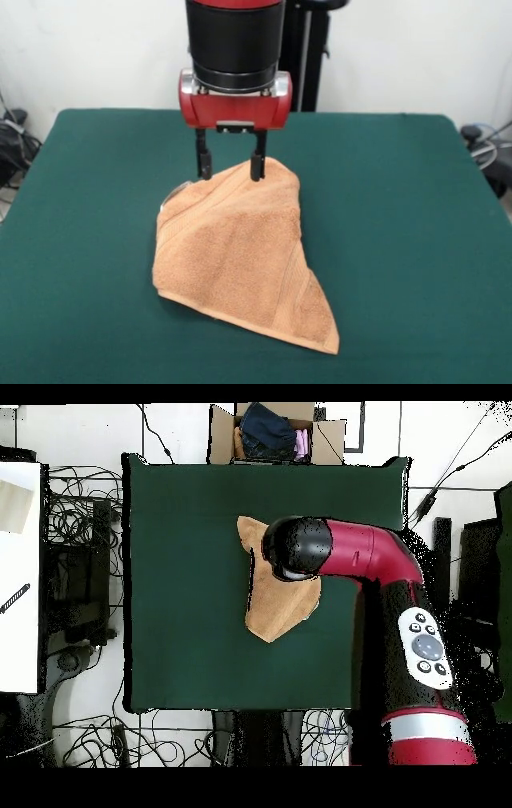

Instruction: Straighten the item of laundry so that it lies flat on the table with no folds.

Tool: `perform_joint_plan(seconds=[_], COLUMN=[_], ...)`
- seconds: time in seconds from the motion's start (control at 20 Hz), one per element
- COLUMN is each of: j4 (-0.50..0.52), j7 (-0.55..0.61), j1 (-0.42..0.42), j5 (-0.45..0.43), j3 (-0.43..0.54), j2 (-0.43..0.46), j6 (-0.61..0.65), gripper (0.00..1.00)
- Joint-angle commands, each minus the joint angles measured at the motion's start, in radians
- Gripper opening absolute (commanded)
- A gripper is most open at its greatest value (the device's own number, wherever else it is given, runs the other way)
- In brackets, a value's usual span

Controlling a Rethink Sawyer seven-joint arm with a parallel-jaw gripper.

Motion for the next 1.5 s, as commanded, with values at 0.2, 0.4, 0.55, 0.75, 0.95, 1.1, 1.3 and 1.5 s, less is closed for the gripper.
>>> perform_joint_plan(seconds=[0.2, 0.4, 0.55, 0.75, 0.95, 1.1, 1.3, 1.5], j4=[0.029, 0.045, 0.052, 0.052, 0.043, 0.038, 0.023, 0.001], j7=[-0.052, -0.020, -0.009, -0.010, -0.013, -0.008, -0.002, 0.012], j1=[0.033, 0.053, 0.060, 0.061, 0.070, 0.078, 0.096, 0.108], j5=[-0.050, -0.053, -0.057, -0.057, -0.070, -0.083, -0.121, -0.156], j3=[0.061, 0.047, 0.044, 0.044, 0.033, 0.019, -0.007, -0.023], j2=[0.004, -0.001, 0.005, 0.010, 0.014, 0.016, 0.021, 0.030], j6=[0.023, 0.005, -0.018, -0.026, -0.025, -0.031, -0.049, -0.047], gripper=[1.00, 1.00, 1.00, 1.00, 1.00, 1.00, 1.00, 1.00])
